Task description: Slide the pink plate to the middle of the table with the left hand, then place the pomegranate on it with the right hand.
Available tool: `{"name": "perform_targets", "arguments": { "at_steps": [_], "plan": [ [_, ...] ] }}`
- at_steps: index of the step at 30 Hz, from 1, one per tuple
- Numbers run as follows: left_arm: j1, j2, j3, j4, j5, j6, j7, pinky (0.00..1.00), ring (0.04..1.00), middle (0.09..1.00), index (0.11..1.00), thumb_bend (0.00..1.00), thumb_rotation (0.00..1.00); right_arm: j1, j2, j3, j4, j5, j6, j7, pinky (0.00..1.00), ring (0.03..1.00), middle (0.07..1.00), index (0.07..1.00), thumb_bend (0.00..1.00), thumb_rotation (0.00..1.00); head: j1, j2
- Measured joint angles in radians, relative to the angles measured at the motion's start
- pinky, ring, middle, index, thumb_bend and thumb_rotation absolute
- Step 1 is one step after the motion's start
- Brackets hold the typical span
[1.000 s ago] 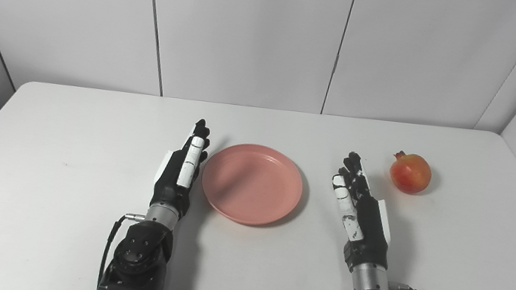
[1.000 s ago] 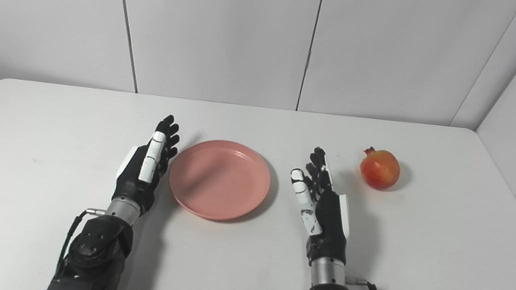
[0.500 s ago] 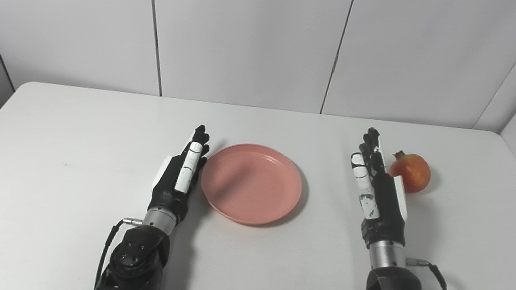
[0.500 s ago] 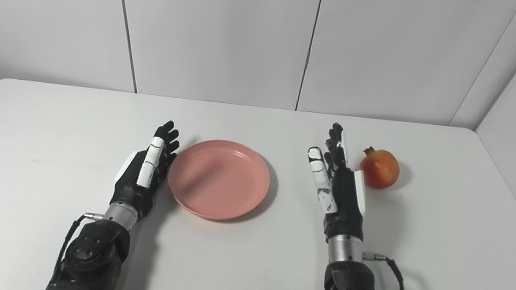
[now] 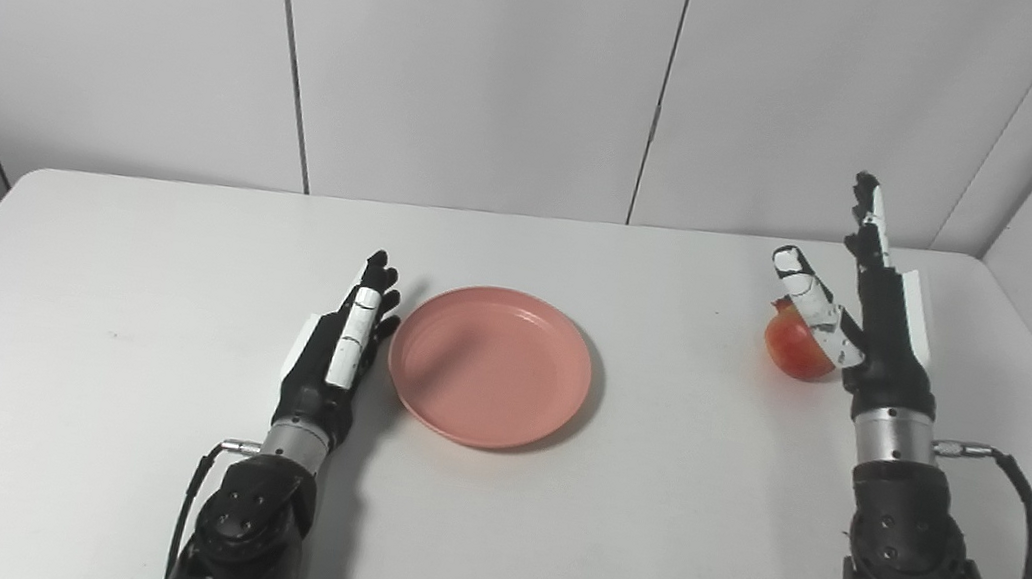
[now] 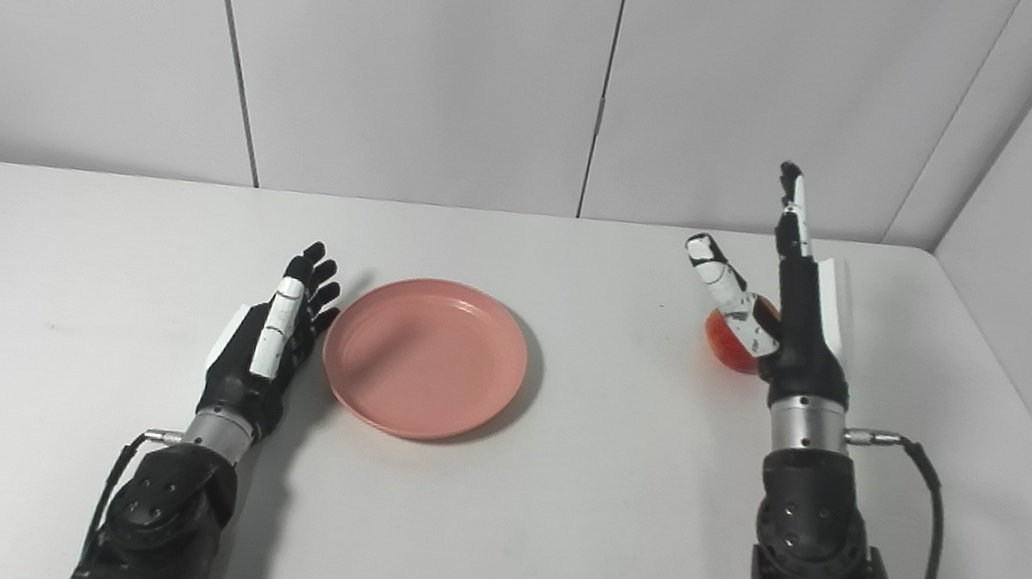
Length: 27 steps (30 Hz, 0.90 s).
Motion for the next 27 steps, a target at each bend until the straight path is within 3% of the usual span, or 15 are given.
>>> {"name": "perform_targets", "arguments": {
  "at_steps": [5,8,12,17,27],
  "plan": [
    [0.0,0.015,-0.004,-0.002,0.0,0.0,-0.002,0.98,0.993,0.995,1.0,0.69,1.0,-0.015,-0.036,-0.004,0.022,-0.09,0.058,-0.012,0.87,0.948,0.974,0.979,0.75,0.69,-0.058,-0.006],
    [0.0,0.031,-0.006,-0.003,-0.001,-0.002,-0.017,0.95,0.983,0.996,1.0,0.7,1.0,-0.026,-0.036,0.005,0.072,-0.143,0.092,-0.03,0.83,0.933,0.956,0.969,0.82,0.61,-0.078,-0.011],
    [0.002,0.047,-0.004,-0.003,-0.003,-0.012,-0.035,0.94,0.979,0.998,1.0,0.71,1.0,-0.044,-0.037,0.03,0.105,-0.179,0.125,-0.031,0.76,0.909,0.946,0.967,0.91,0.58,-0.1,-0.006],
    [0.003,0.062,-0.001,-0.003,-0.023,-0.017,-0.061,0.97,0.994,1.0,1.0,0.72,1.0,-0.064,-0.048,0.046,0.142,-0.201,0.168,-0.02,0.75,0.885,0.937,0.946,0.94,0.47,-0.104,-0.006],
    [0.004,0.063,-0.001,-0.006,-0.048,-0.037,-0.081,0.98,1.0,1.0,1.0,0.75,1.0,-0.067,-0.076,0.085,0.209,-0.203,0.202,0.005,0.78,0.892,0.917,0.936,1.0,0.41,-0.104,0.005]
  ]
}}
